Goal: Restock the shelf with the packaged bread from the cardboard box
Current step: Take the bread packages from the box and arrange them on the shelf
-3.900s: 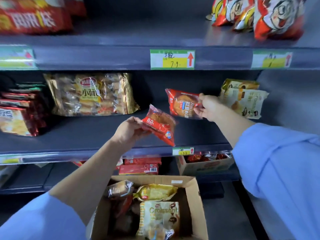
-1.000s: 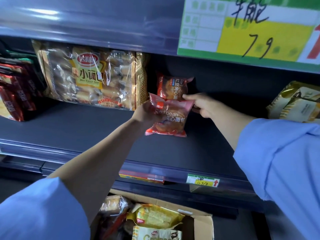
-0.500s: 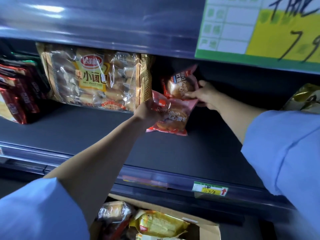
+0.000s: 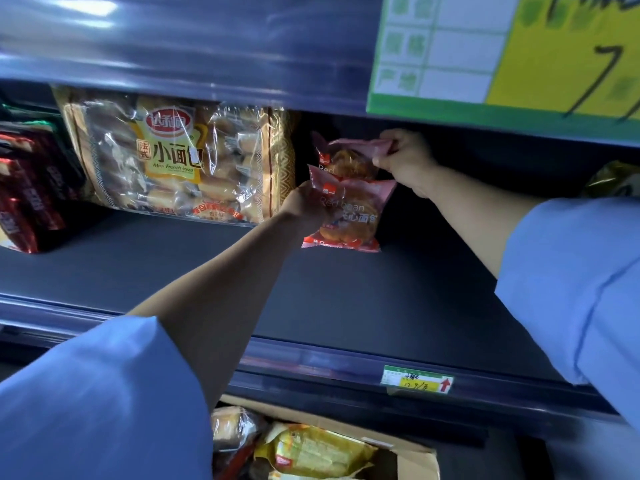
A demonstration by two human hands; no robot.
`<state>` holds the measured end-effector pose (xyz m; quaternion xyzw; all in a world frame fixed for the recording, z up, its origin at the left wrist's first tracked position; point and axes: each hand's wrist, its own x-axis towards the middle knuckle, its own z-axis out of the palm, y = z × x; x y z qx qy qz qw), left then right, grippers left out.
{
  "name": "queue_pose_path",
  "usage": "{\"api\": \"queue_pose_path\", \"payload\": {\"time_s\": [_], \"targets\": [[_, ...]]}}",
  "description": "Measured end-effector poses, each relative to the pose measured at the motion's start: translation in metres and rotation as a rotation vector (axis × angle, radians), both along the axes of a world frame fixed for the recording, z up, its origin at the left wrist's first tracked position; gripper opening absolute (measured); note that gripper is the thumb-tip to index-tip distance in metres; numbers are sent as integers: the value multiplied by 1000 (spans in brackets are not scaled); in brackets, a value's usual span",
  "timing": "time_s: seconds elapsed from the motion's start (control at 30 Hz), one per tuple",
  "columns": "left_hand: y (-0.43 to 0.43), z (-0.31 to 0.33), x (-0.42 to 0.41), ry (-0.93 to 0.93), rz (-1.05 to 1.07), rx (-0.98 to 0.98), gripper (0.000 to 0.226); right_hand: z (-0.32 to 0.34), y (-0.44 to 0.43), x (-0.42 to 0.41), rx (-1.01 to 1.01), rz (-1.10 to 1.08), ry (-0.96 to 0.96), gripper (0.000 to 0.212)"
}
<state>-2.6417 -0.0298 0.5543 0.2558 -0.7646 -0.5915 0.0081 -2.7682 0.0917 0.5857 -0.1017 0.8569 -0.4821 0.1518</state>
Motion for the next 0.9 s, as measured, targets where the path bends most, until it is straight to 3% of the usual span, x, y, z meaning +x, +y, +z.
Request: {"api": "queue_pose_path", "payload": {"time_s": [0.13, 0.23, 0.37, 0.47, 0.6, 0.77, 0.9], "targets": [[7, 0, -8, -16, 93, -157, 49, -3, 9, -1, -106, -38, 26, 35], [11, 1, -11, -23, 138, -168, 56, -8, 14, -4, -151, -66, 67, 31], [10, -1, -10, -27, 148, -196, 56, -13, 19, -3, -137, -145, 141, 11], [13, 9, 4, -18, 175, -241, 58, -15, 25, 6, -79, -194, 200, 24], [16, 22, 29, -22, 174, -381, 42, -12, 30, 30, -54, -210, 190, 26], [30, 33, 73, 46, 146, -343, 28, -7, 41, 85, -113, -207, 136, 15], [42, 20, 116, 24, -17, -323, 18, -3, 60, 153, -141, -203, 50, 14]]}}
